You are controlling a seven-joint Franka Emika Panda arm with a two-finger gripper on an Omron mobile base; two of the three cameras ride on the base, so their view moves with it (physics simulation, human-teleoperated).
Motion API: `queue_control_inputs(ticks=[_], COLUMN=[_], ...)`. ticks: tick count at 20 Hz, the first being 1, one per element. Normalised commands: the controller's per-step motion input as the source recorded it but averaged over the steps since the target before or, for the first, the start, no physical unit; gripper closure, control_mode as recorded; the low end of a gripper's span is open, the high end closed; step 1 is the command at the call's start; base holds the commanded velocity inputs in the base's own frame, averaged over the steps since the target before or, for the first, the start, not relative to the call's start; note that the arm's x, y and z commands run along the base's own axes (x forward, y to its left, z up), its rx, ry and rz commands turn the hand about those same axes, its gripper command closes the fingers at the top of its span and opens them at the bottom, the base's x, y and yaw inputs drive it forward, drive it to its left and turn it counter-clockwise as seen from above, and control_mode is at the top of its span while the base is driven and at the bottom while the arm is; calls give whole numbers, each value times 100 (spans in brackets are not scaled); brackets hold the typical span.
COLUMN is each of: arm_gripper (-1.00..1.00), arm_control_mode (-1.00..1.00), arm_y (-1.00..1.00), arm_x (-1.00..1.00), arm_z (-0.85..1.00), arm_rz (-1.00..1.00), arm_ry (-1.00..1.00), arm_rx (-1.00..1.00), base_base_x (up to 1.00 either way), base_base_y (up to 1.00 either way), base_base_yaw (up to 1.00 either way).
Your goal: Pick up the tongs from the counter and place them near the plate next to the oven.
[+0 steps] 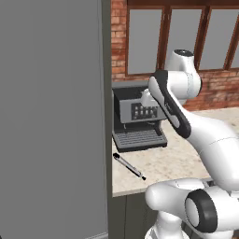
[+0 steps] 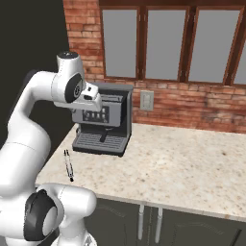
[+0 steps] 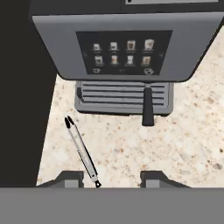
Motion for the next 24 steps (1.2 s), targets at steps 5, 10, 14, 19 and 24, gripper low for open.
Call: queue_control_inputs(ticks=[5,10,14,19,24], arm_gripper=[-100,-100,-100,-100,-100], arm_control_mode=[-100,-100,-100,-100,-100], arm_y=[0,24,70,15,0], arm_x=[-19,-33,-27,-8,0], arm_z=[0,-50,-98,-55,-36], arm_rz=[0,1,9,14,15], arm_ry=[-4,-1,0,12,13], arm_rx=[0,-18,-22,1,1], base_base_x=[0,0,0,0,0], base_base_y=[0,0,0,0,0], base_base_yaw=[0,0,0,0,0])
